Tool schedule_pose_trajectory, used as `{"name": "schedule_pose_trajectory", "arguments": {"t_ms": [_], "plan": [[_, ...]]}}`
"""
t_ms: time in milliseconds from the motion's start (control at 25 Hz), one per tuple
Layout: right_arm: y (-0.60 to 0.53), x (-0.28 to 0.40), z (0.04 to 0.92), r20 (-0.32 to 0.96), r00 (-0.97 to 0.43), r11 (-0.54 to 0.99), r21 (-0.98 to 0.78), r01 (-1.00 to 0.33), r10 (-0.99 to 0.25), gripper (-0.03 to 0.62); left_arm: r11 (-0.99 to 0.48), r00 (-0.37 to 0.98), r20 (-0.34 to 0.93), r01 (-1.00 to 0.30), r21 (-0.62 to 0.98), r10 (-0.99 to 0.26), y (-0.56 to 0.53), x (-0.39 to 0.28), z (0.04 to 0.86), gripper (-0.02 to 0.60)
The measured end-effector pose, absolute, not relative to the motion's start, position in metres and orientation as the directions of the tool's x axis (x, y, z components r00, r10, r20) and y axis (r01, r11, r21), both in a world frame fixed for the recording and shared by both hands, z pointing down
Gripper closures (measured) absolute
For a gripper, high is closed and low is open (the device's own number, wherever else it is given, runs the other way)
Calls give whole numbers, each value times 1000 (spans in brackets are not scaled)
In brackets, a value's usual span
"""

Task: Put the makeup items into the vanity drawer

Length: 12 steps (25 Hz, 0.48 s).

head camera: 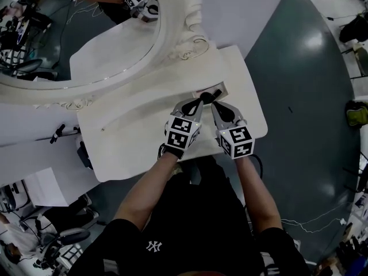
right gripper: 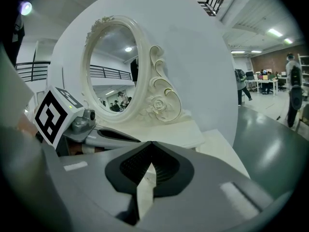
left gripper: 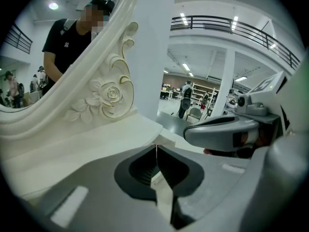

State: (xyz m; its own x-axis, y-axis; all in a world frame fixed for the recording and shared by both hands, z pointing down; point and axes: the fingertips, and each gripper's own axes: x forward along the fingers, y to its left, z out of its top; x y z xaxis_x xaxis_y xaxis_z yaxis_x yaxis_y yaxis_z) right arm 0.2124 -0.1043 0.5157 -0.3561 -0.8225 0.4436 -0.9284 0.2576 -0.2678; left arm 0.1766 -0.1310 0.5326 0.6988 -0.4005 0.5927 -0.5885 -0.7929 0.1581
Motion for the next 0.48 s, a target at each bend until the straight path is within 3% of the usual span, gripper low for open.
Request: {"name": "schedule_pose_trajectory", "arguments": {"t_ms": [480], "plan": [[-75, 182, 489, 430, -297, 219, -223, -950, -852, 568, -780, 768, 494, -575, 248, -409, -103, 143, 492, 580]]}}
